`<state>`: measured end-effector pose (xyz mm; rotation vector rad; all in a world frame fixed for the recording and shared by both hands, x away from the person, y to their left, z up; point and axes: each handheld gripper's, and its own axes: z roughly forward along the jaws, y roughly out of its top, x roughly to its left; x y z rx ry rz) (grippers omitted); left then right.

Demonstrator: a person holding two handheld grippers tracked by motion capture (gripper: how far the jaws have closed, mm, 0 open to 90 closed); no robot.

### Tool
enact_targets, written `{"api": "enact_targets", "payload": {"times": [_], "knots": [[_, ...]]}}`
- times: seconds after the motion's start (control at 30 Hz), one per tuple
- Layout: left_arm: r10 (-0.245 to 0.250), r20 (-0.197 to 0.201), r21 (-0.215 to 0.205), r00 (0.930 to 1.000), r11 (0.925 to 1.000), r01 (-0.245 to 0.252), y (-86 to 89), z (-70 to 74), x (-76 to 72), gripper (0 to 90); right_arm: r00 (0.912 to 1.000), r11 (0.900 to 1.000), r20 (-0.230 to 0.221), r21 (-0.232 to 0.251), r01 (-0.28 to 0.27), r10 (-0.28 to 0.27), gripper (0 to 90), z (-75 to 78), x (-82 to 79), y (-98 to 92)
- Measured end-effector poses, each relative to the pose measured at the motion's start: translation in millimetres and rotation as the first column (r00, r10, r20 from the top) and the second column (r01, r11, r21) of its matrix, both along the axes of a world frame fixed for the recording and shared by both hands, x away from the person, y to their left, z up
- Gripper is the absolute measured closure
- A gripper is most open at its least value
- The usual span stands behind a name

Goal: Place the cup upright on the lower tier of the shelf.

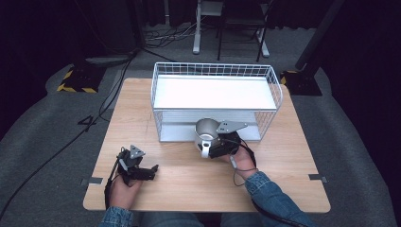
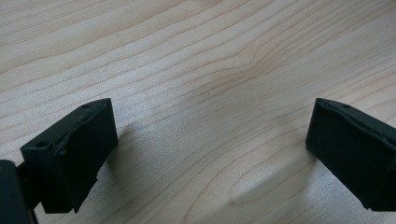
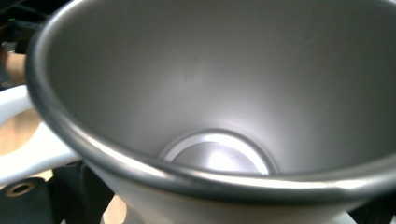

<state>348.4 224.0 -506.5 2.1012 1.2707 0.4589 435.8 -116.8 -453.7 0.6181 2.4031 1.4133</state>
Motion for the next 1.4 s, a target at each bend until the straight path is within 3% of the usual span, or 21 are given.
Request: {"api": "enact_targets", "payload": {"times": [0.37, 0.77, 1.0, 1.17, 1.27, 1.3, 1.4], "knots": [[-0.001, 0.001, 0.001, 1.0, 1.0, 0.001, 0.0, 0.0, 0.2, 2.4, 0.9931, 0.993, 0.005, 0.026, 0.117, -0.117, 8.4, -9.2, 19.6, 3.9], [-0.005, 0.001, 0.001, 1.0, 1.0, 0.005, 0.1, 0.1, 0.5, 2.4, 0.9721, 0.973, 0.044, 0.02, 0.23, -0.23, 8.4, -18.1, 42.1, 4.5], [-0.004, 0.001, 0.001, 1.0, 1.0, 0.004, 0.1, 0.1, 0.8, 2.4, 0.9591, 0.96, 0.04, 0.019, 0.28, -0.28, 8.4, -21.1, 55.1, -1.7], [-0.008, 0.002, 0.005, 1.0, 1.0, 0.008, 0.3, 0.2, 1.3, 2.4, 0.9453, 0.947, 0.064, 0.002, 0.32, -0.32, 8.4, -26.6, 63.3, -4.8], [-0.007, 0.0, 0.004, 1.0, 1.0, 0.007, 0.2, 0.3, 1.3, 2.4, 0.942, 0.944, 0.06, 0.012, 0.33, -0.33, 8.4, -28.6, 64.7, -5.2], [-0.006, -0.001, 0.003, 1.0, 1.0, 0.006, 0.1, 0.3, 1.2, 2.4, 0.9347, 0.936, 0.053, 0.023, 0.351, -0.351, 8.4, -29.5, 66.7, -6.0], [-0.005, 0.001, 0.003, 1.0, 1.0, 0.005, 0.0, 0.1, 1.2, 2.4, 0.9312, 0.932, 0.034, 0.031, 0.362, -0.363, 8.4, -30.1, 68.8, -6.9]]}}
